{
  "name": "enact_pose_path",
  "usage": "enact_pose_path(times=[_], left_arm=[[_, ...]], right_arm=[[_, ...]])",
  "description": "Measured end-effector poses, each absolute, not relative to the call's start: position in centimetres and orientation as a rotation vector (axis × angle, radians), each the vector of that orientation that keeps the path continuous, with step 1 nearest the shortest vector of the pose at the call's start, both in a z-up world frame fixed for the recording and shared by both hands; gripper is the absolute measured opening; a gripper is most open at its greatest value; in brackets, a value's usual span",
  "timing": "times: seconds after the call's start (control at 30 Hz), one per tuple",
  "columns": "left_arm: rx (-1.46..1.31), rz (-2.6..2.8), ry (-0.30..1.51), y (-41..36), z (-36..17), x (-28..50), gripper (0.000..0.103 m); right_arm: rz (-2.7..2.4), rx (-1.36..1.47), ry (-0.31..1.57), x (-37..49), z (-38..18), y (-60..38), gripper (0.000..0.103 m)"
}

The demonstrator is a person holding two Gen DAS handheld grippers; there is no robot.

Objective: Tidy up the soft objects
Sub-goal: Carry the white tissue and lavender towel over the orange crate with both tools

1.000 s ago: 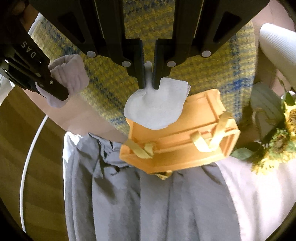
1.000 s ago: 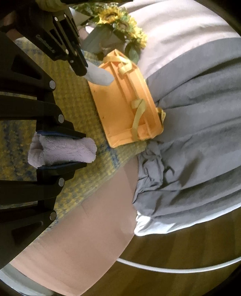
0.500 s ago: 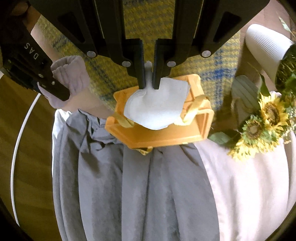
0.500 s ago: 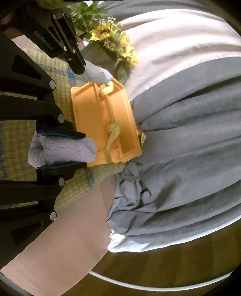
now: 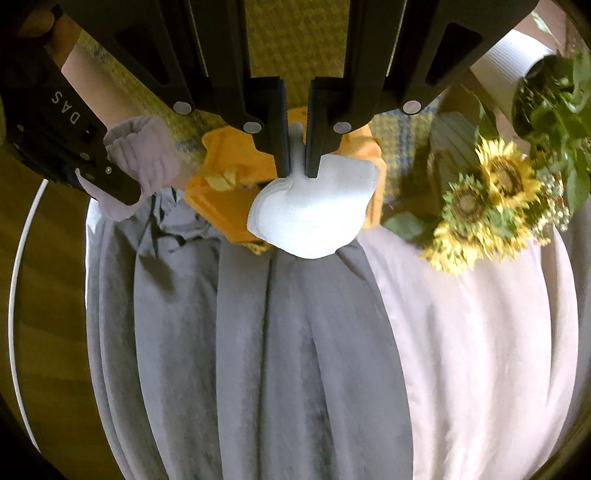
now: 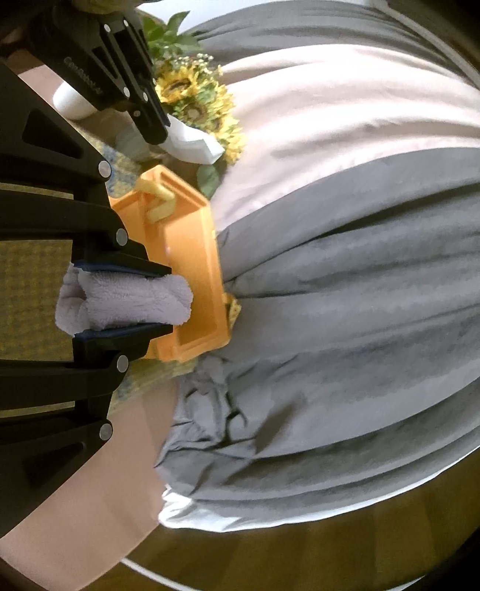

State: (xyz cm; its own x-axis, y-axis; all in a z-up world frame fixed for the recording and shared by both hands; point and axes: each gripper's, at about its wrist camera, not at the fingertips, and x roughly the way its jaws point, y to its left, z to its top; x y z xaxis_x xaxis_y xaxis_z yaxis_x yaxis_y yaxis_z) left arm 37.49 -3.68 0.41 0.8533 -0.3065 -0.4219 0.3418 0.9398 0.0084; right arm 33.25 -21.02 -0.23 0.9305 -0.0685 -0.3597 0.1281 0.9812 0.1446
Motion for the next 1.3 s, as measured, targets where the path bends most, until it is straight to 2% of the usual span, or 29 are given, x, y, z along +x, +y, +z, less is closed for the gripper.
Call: enact_pose_path(times=[0.53,1.3], left_arm=[[0.091,-0.280,0.354,-3.4,2.5,42.4,0.010],[0.094,-0.266,0.463,-5.6,-1.3,52.4,0.010]], right_arm=[[-0.030,0.157,0.276,39.7,2.6,-21.3,0.024],[-0.015,0.081,0.343,50.9,-0.1,-22.1,0.024]])
